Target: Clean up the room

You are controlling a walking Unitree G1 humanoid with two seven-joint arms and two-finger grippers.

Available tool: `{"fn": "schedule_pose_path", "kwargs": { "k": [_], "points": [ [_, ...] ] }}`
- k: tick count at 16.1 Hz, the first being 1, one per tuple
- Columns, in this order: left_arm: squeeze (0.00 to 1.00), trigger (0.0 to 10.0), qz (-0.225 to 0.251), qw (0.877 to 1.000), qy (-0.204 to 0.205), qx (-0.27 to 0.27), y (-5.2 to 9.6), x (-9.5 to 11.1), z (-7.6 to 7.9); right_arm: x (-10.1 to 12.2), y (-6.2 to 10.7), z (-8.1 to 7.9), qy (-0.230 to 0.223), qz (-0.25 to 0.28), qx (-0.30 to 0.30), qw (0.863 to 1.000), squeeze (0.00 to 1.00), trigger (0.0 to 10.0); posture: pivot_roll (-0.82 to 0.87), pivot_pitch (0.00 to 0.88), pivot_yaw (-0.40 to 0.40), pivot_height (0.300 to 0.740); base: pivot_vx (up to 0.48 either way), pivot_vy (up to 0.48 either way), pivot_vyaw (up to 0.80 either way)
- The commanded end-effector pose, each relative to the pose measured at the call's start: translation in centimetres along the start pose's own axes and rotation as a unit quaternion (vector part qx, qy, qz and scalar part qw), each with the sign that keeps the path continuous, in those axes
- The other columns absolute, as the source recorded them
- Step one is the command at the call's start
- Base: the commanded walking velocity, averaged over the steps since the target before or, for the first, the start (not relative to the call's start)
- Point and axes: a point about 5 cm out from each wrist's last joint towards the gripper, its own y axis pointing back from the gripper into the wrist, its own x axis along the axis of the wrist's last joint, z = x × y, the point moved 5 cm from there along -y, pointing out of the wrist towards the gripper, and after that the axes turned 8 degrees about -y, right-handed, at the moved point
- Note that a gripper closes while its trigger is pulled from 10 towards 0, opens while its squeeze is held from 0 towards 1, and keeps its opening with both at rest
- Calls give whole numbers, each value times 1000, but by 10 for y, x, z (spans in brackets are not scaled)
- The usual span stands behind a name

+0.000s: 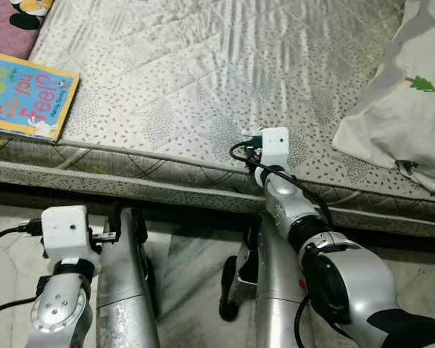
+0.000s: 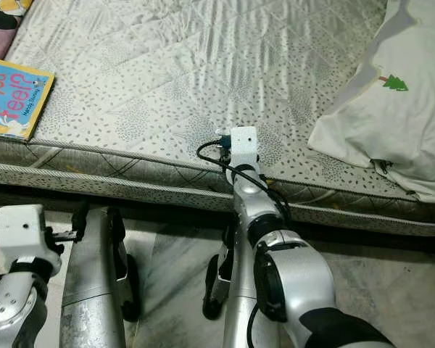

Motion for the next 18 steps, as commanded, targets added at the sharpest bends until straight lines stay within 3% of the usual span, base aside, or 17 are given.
{"fn": "schedule_pose_path", "kwargs": {
  "k": [1,5,11,18],
  "points": [
    [0,10000,-10,1000,0,-1,0,-7,2,-24,5,15,-13,-40,-17,999,0,0,242,256,-154,505,0,0,0],
    [0,10000,7,1000,3,-5,-14,-1,6,-22,6,25,-29,-33,-23,999,0,0,224,211,-152,505,0,0,0],
    [0,10000,26,1000,3,-12,-35,4,8,-8,3,28,-52,-9,-21,998,0,0,193,143,-128,505,0,0,0],
    [0,10000,56,997,12,-45,-65,17,26,-3,14,61,-72,37,-20,997,0,0,87,40,-81,505,0,0,0]
  ]
}}
